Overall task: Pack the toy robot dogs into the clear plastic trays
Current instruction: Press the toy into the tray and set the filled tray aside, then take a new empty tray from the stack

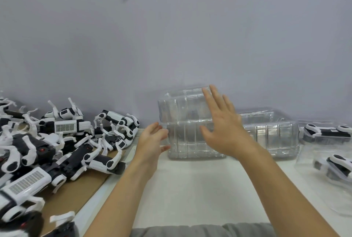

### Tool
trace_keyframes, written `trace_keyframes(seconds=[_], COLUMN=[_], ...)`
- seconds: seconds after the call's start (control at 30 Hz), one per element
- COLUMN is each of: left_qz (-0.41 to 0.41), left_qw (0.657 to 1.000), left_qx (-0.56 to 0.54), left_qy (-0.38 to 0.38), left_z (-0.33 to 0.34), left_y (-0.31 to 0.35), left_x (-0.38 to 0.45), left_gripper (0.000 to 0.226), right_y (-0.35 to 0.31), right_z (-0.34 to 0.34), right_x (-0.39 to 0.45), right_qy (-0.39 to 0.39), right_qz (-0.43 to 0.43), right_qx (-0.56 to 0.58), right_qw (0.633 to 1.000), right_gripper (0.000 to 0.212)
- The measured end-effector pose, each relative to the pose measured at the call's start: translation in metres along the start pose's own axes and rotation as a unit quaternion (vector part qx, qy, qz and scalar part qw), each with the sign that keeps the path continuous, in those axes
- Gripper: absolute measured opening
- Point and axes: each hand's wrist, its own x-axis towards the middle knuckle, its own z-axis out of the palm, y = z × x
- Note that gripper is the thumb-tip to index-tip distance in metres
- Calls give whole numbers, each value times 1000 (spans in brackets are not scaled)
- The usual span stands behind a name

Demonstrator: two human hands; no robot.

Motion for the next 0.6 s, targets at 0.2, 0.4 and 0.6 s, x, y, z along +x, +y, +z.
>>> trace_keyframes(seconds=[0.2, 0.4, 0.6], left_qz=[-44, -51, -22], left_qw=[984, 966, 966], left_qx=[-173, -253, -253], left_qy=[-8, -25, -49], left_z=[-3, 1, 5], left_y=[3, 5, 13], left_x=[3, 1, 0], left_gripper=[34, 9, 12], right_y=[3, 7, 1], right_z=[3, 4, 13], right_x=[1, 6, 3], right_qy=[4, 52, 76], right_qz=[17, 41, 38], right_qx=[-43, -125, -126], right_qw=[999, 990, 988], right_gripper=[86, 79, 42])
